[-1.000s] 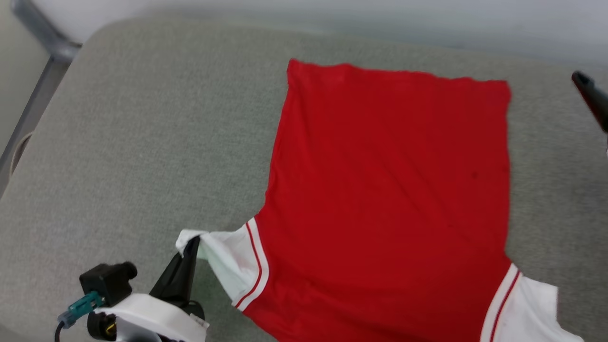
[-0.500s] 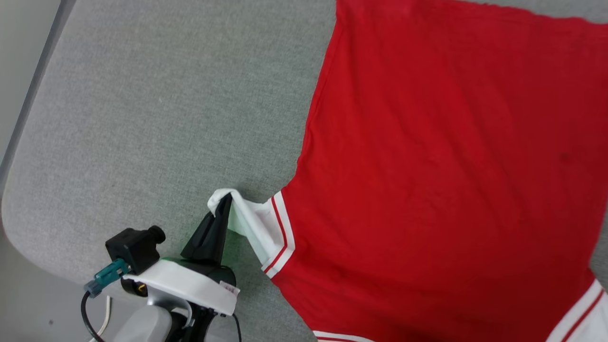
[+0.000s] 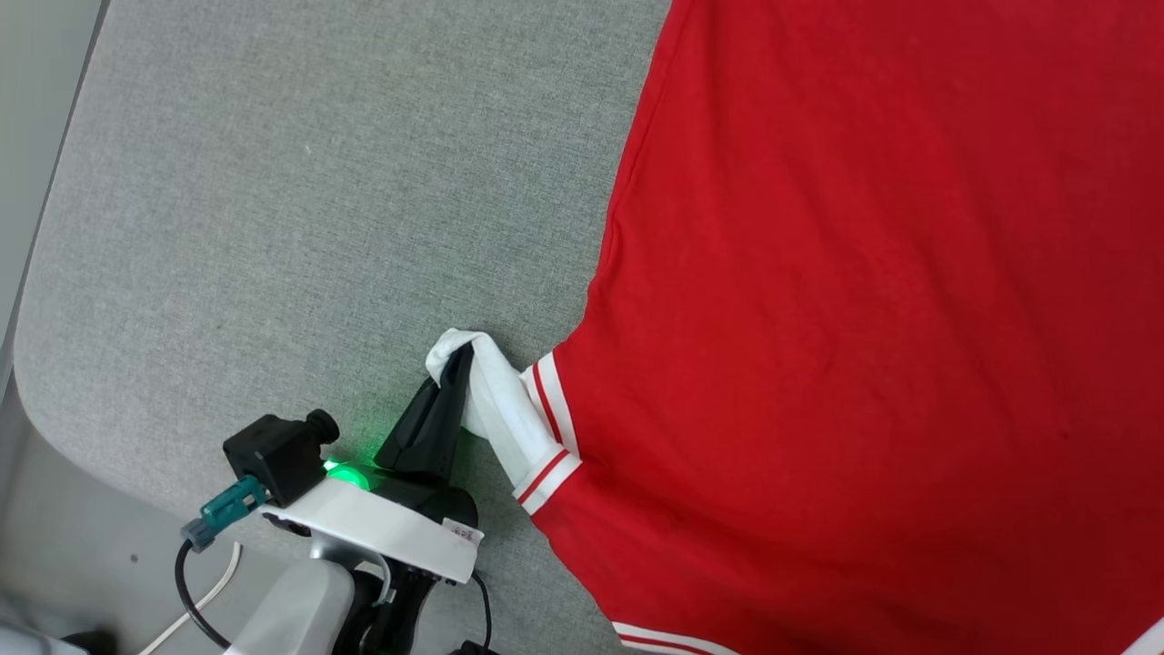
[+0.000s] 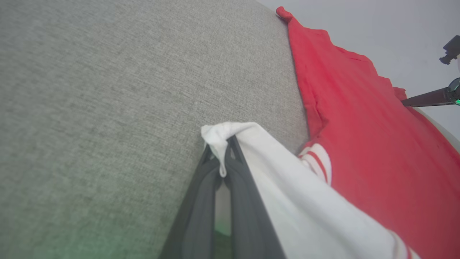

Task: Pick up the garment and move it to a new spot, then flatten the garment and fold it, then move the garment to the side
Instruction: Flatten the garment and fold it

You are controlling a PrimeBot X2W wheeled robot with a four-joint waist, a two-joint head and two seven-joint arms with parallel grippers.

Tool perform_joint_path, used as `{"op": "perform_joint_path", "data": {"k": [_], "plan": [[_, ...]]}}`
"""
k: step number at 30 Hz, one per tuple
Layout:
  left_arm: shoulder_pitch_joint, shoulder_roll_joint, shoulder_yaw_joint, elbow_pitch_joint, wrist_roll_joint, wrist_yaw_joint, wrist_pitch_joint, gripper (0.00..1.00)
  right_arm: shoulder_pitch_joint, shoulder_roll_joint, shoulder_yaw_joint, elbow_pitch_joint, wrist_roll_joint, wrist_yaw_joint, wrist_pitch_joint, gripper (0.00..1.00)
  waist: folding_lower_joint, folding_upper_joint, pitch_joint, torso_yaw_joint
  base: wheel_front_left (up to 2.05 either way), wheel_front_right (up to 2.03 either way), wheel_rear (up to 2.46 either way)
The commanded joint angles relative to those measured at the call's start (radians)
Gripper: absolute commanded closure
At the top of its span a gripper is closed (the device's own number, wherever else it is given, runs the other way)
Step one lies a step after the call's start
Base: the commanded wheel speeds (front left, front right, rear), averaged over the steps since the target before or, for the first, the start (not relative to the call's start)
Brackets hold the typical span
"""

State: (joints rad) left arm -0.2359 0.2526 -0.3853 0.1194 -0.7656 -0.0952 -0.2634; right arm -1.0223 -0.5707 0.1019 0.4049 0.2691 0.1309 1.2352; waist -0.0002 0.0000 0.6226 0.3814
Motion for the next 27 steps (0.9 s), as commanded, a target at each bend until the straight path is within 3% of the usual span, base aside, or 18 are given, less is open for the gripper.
{"op": "perform_joint_path", "data": {"k": [1, 11, 21, 27], "plan": [[-0.013, -0.002, 0.002, 0.006, 0.007, 0.001, -0.001, 1.0, 0.086, 0.013, 0.008, 0.053, 0.008, 0.0, 0.007, 1.0, 0.0002, 0.0, -0.004, -0.004, 0.0, 0.0, 0.0], [0.048, 0.015, 0.049, 0.03, 0.018, -0.001, -0.002, 1.0, 0.046, 0.066, -0.045, 0.044, 0.063, -0.001, -0.169, 1.0, 0.0002, 0.0, -0.14, -0.08, 0.0, 0.0, 0.0], [0.172, 0.066, 0.074, 0.012, 0.003, 0.05, 0.022, 1.0, 0.285, -0.05, 0.056, -0.099, 0.25, -0.001, -0.309, 1.0, 0.0002, 0.0, -0.342, -0.176, 0.0, 0.0, 0.0], [0.248, 0.094, 0.095, -0.021, -0.011, 0.085, 0.037, 1.0, 0.542, -0.125, 0.029, -0.255, 0.353, -0.001, -0.348, 1.0, 0.0002, 0.0, -0.422, -0.232, 0.0, 0.0, 0.0]]}}
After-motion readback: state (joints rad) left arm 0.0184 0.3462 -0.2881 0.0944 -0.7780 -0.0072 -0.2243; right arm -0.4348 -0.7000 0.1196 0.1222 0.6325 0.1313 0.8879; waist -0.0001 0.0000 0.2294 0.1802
